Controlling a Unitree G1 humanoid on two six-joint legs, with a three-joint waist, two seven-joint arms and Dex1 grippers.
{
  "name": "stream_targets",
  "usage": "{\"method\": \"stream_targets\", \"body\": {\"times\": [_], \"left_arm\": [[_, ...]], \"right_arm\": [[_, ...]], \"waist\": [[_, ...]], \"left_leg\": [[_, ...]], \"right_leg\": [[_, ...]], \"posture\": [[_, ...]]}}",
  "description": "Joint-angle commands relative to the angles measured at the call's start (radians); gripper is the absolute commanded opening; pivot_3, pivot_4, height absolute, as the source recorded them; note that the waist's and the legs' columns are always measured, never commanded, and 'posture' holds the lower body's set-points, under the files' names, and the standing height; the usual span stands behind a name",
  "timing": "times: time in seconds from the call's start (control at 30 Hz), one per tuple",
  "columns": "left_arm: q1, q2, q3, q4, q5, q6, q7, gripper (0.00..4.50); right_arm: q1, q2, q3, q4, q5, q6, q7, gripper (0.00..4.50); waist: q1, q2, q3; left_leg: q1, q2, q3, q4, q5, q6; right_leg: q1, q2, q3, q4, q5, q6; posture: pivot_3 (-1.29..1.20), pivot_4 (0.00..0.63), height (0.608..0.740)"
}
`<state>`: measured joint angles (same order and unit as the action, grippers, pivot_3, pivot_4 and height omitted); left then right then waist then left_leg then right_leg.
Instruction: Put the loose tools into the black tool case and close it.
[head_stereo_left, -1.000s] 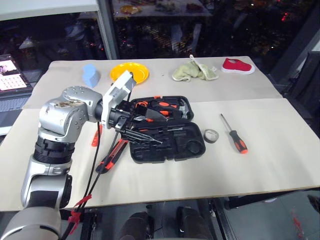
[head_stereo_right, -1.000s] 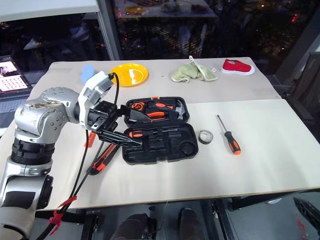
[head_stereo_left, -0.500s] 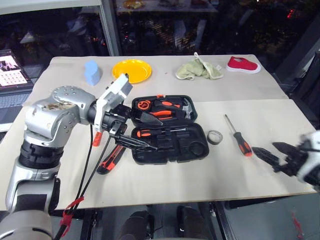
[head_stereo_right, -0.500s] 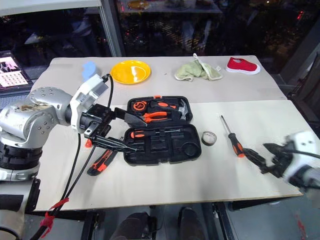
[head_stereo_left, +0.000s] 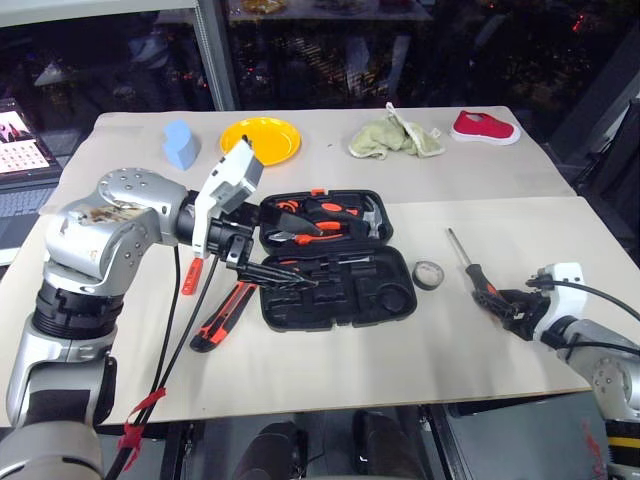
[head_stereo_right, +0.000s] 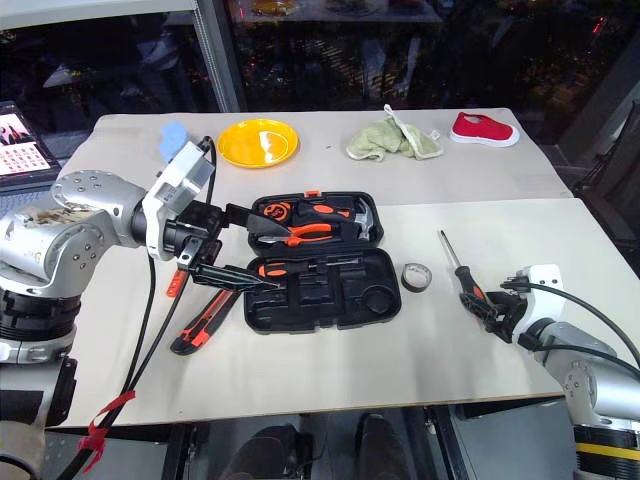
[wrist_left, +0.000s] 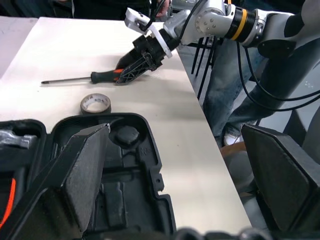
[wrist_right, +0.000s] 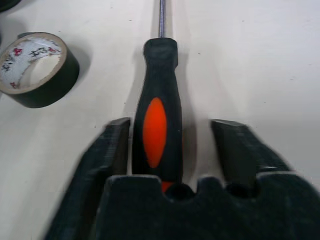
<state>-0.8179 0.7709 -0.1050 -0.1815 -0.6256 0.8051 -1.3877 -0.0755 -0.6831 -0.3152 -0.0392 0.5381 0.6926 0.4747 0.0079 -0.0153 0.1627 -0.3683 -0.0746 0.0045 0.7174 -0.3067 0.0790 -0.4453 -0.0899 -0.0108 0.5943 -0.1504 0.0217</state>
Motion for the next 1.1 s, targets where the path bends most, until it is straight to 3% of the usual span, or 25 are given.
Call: {"method": "stream_targets", "body": {"times": [0.03,0.07,0.27,0.4,0.5,0.6,0.83,1.1], "left_arm": [[-0.006,0.001,-0.004,0.01,0.015,-0.037,0.002,4.5],[-0.008,0.001,-0.005,0.015,0.016,-0.04,0.001,4.5],[-0.008,0.012,0.0,0.02,0.021,-0.047,0.006,4.5],[0.012,0.046,0.006,0.008,0.027,-0.047,-0.002,4.5],[0.08,0.121,0.026,-0.006,0.042,-0.056,-0.016,4.5],[0.146,0.165,0.054,-0.046,0.037,-0.046,0.009,4.5],[0.377,0.291,0.18,-0.191,0.002,-0.01,0.041,4.5],[0.569,0.361,0.324,-0.289,-0.036,0.012,0.099,4.5]], "right_arm": [[-0.016,0.033,-0.012,0.004,-0.026,-0.04,-0.019,1.33],[-0.016,0.037,-0.019,-0.002,-0.031,-0.046,-0.022,1.08],[-0.019,-0.003,-0.096,-0.048,0.003,-0.059,0.032,1.05],[-0.062,-0.113,-0.103,-0.127,0.088,-0.051,0.237,1.05],[-0.224,-0.254,0.007,-0.179,0.142,-0.031,0.458,1.05],[-0.369,-0.28,0.128,-0.172,0.145,-0.026,0.577,1.05],[-0.579,-0.209,0.439,0.001,-0.074,-0.201,0.782,1.05],[-0.749,-0.07,0.596,0.357,-0.297,-0.497,0.908,1.05]], "waist": [[0.0,0.0,0.0],[0.0,0.0,0.0],[0.0,0.0,0.0],[-0.002,0.002,0.001],[-0.023,0.004,0.003],[-0.03,-0.001,0.004],[-0.011,-0.004,0.005],[-0.002,-0.004,0.006]], "left_leg": [[0.0,0.0,0.0,0.0,0.001,-0.001],[0.0,0.0,0.0,0.0,0.001,-0.001],[0.0,0.0,0.0,0.0,0.002,-0.001],[-0.001,0.0,0.001,0.0,0.002,0.0],[0.0,0.0,0.003,-0.001,0.001,0.001],[0.0,0.003,0.004,-0.003,0.0,0.003],[-0.008,0.003,0.002,-0.002,0.003,-0.002],[-0.012,0.001,0.001,-0.002,0.002,-0.002]], "right_leg": [[0.0,0.0,0.0,0.0,0.0,0.0],[0.0,0.001,0.0,0.0,0.0,-0.001],[0.0,0.001,0.0,0.001,0.001,-0.001],[-0.001,0.001,0.0,0.001,0.001,-0.001],[-0.003,0.002,0.002,0.001,0.001,-0.001],[-0.005,0.004,0.003,0.0,0.002,-0.002],[-0.012,0.0,-0.001,0.001,0.002,-0.004],[-0.015,0.0,-0.004,-0.001,0.002,-0.004]], "posture": [[0.0,0.15,0.74],[0.0,0.15,0.74],[0.0,0.15,0.74],[0.0,0.15,0.74],[0.0,0.15,0.74],[0.0,0.15,0.74],[0.0,0.15,0.74],[0.0,0.15,0.74]]}}
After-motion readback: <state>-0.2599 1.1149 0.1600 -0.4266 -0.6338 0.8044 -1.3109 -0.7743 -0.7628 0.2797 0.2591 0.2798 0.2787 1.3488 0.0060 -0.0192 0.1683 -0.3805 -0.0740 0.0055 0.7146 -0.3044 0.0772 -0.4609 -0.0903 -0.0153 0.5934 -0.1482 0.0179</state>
